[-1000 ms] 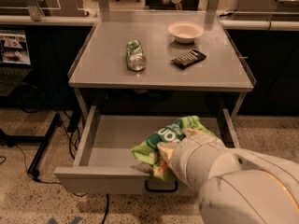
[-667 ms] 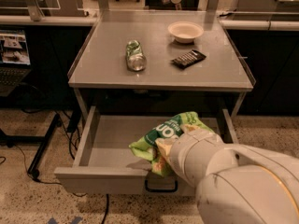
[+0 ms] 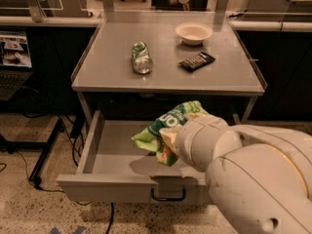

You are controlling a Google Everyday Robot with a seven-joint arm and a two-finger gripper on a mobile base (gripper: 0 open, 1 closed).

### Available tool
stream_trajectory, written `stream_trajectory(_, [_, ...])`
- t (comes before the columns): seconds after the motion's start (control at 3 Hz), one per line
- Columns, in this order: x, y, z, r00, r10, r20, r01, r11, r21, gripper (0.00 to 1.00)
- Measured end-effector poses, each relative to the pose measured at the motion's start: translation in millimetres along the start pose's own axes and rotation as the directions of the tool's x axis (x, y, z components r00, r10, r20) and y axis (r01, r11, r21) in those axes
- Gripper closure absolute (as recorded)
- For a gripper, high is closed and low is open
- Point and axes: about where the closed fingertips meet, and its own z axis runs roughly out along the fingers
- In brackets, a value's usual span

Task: Place green rice chip bag into top drawer

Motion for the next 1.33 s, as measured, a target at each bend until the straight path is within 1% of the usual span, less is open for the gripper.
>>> stream_trajectory(0.33, [9,-7,12,0.999,0.011,-0.030,-0.011,0.9999,-0.012,1.00])
stream_trajectory(0.67, [24,-12,29,0.997,0.041,-0.072,-0.043,0.9987,-0.028,1.00])
stream_trajectory(1.33, [38,-13,70,0.989,0.062,-0.133,-0.072,0.9946,-0.075,1.00])
